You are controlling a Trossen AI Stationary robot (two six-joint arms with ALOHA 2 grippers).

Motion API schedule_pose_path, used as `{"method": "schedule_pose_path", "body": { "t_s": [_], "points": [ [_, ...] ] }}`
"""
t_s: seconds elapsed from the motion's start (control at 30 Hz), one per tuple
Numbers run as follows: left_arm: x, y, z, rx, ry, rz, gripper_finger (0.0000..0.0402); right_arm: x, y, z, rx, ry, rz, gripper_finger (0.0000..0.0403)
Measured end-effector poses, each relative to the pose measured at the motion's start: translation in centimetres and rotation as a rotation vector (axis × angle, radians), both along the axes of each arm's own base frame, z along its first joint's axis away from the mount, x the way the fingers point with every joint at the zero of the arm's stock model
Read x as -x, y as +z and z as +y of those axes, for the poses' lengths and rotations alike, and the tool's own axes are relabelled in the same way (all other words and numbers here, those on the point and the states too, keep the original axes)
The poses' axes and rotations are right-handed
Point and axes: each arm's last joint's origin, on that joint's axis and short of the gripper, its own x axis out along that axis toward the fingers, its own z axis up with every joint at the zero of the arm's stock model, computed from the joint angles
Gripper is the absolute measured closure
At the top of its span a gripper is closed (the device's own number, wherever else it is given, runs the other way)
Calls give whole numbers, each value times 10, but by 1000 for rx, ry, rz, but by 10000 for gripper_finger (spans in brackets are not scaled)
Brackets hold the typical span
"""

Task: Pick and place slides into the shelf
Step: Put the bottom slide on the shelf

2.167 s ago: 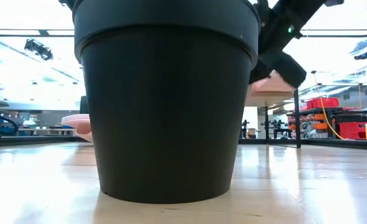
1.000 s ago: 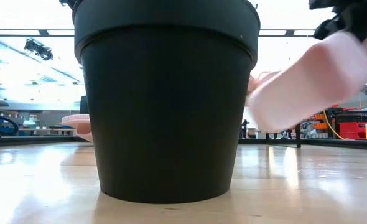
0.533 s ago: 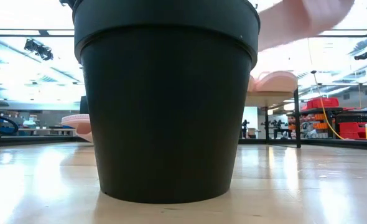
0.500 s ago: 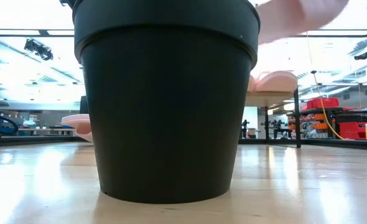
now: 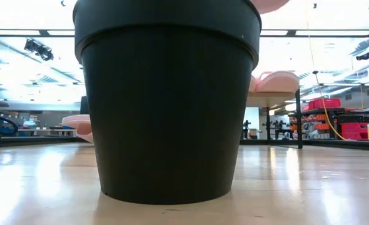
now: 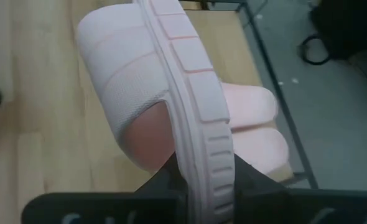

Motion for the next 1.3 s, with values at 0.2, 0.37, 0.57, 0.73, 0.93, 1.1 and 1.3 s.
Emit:
{"method": "schedule_pose_path", "body": {
  "t_s": [0.2, 0.37, 0.57, 0.73, 0.93, 1.1, 1.3],
  "points": [
    [-4, 2, 15, -41, -23, -15, 305, -28, -4, -13, -28, 69, 56, 362],
    [-9, 5, 28, -79, -50, -48, 294, -46, -14, -21, -4, 100, 127, 362],
    [-18, 12, 41, -154, -112, -125, 276, -66, -25, -27, -7, 124, 182, 362],
    [-23, 16, 48, -213, -160, -158, 252, -74, -25, -28, 12, 135, 141, 362],
    [-27, 21, 52, -276, -225, -175, 217, -76, -15, -30, 72, 131, 51, 362],
    [-28, 20, 50, -229, -296, -188, 195, -74, -6, -31, 88, 124, 0, 362],
    [-34, 24, 47, -183, -351, -285, 193, -75, -5, -36, 91, 108, -18, 362]
  ]
}}
